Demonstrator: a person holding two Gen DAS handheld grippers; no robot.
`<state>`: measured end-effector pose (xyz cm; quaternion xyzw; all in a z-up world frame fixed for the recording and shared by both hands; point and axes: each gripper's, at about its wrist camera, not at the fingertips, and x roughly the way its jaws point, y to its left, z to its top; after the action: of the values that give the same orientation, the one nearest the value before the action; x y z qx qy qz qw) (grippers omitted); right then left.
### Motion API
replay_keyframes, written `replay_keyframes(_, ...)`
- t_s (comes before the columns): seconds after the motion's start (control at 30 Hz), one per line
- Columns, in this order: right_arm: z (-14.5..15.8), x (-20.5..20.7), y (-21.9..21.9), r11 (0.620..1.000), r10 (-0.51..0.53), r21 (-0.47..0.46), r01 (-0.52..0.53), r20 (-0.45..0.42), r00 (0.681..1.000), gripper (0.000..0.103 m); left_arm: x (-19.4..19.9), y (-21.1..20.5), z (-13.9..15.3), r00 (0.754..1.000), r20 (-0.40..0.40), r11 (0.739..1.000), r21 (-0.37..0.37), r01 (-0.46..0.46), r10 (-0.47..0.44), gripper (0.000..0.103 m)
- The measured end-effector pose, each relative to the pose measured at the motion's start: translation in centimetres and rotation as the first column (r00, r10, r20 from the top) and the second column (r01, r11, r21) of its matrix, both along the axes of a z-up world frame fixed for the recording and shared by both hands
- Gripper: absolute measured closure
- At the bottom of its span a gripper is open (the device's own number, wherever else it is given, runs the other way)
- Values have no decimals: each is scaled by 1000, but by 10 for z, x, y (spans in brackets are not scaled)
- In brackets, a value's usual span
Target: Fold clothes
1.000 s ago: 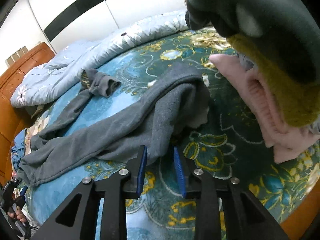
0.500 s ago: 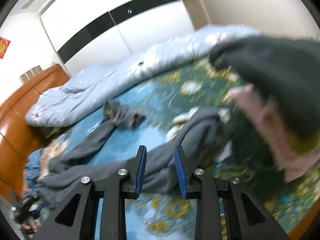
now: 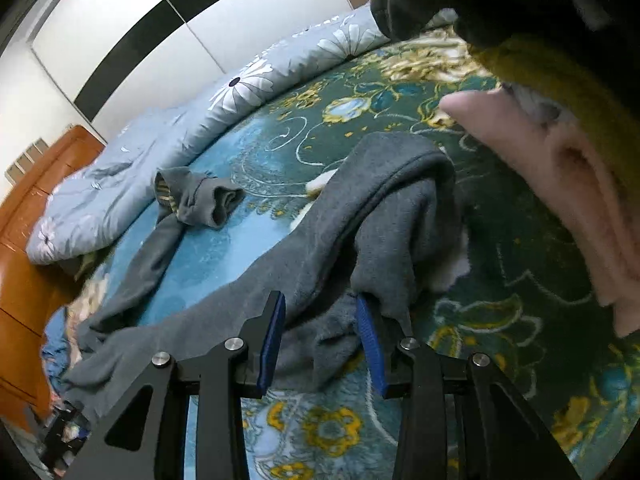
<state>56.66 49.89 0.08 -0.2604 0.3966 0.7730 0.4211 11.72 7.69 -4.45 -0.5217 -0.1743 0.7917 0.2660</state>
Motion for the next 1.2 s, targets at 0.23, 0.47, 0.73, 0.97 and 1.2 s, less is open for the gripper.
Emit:
replay_keyframes(0.23,18,-15,8,999,23,49,-23,-18,1000,64,0,8,-2,1000,0,1000,-4,17,-17,41)
replay_keyframes(0.47,39,-31,1,984,141,123,-131,-78,987,63,0,5,-1,1000,-1,1000,-2,11,-11,41)
replay_keyframes(0.73,9,-23,28,999,41,-13,-41,-33,999,63,-5,10,0,1000,-9,1000,1,16,-16,41)
replay_keyframes(0.97,-8,-12,40,998,-13,-60,10,-50,999,63,-9,12,1,1000,-10,1000,3,21,-21,41)
replay_keyframes(1.2,-12,-38,54,995,-14,-98,16,15,1000,64,-13,13,3,1000,-18,1000,-2,23,-23,43)
